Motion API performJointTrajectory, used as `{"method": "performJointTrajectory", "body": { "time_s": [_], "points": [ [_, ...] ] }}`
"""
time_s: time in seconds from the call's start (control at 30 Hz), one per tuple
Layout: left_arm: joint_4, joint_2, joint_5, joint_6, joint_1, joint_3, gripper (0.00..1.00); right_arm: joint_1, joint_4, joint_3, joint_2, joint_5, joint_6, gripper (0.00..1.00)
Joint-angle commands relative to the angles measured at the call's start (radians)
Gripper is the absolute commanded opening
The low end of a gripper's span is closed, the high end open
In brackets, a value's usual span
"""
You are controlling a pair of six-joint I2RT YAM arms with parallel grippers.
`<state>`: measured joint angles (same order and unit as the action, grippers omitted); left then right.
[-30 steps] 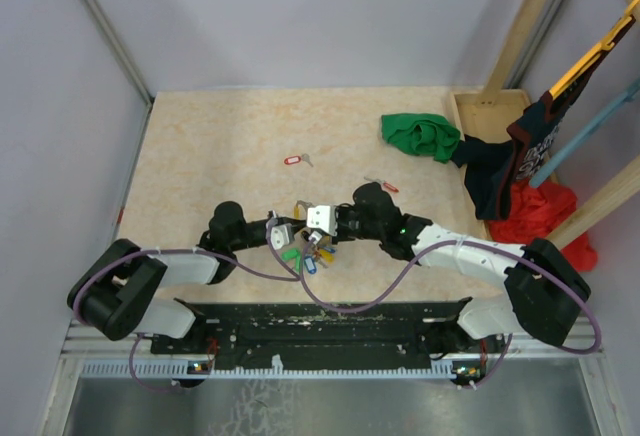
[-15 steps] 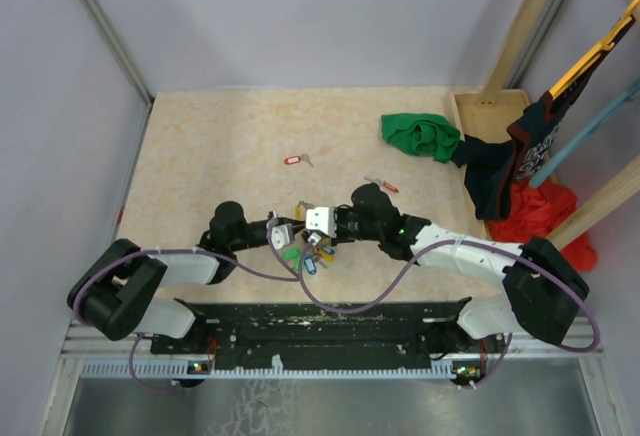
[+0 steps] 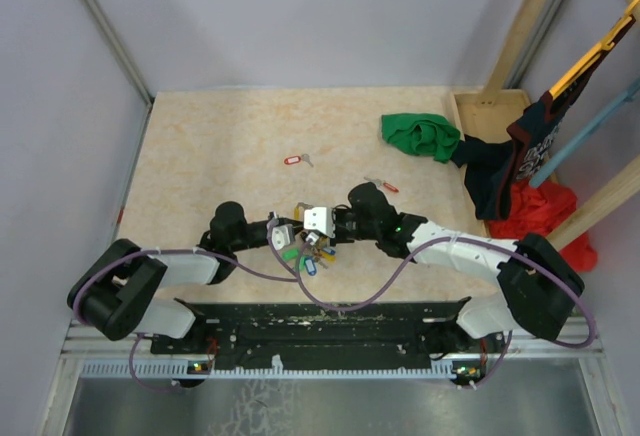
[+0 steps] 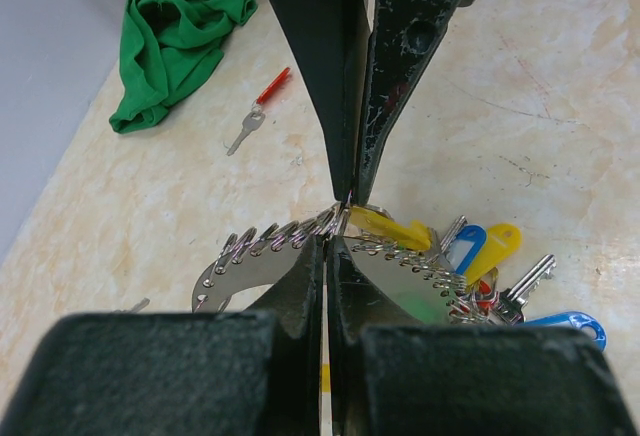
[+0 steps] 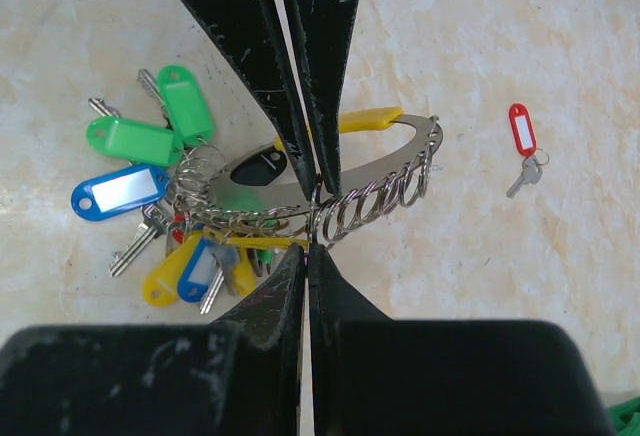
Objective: Put the keys on the keyring
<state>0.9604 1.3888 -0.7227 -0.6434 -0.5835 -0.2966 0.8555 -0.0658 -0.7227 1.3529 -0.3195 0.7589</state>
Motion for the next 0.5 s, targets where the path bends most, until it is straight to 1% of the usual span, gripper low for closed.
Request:
{"method": "performJointTrajectory", "body": {
  "time_s": [0.0, 0.47],
  "points": [
    [0.040, -0.022, -0.021, 0.010, -0.017, -0.021, 0.00, 0.016, -0.072, -0.051, -0.007, -0.057, -0.018, 0.00],
    [0.010, -0.028, 0.031, 0.003, -0.042, -0.028, 0.00, 0.016, -0.158, -0.015, -0.036, -0.052, -0.073, 0.00]
  ]
}}
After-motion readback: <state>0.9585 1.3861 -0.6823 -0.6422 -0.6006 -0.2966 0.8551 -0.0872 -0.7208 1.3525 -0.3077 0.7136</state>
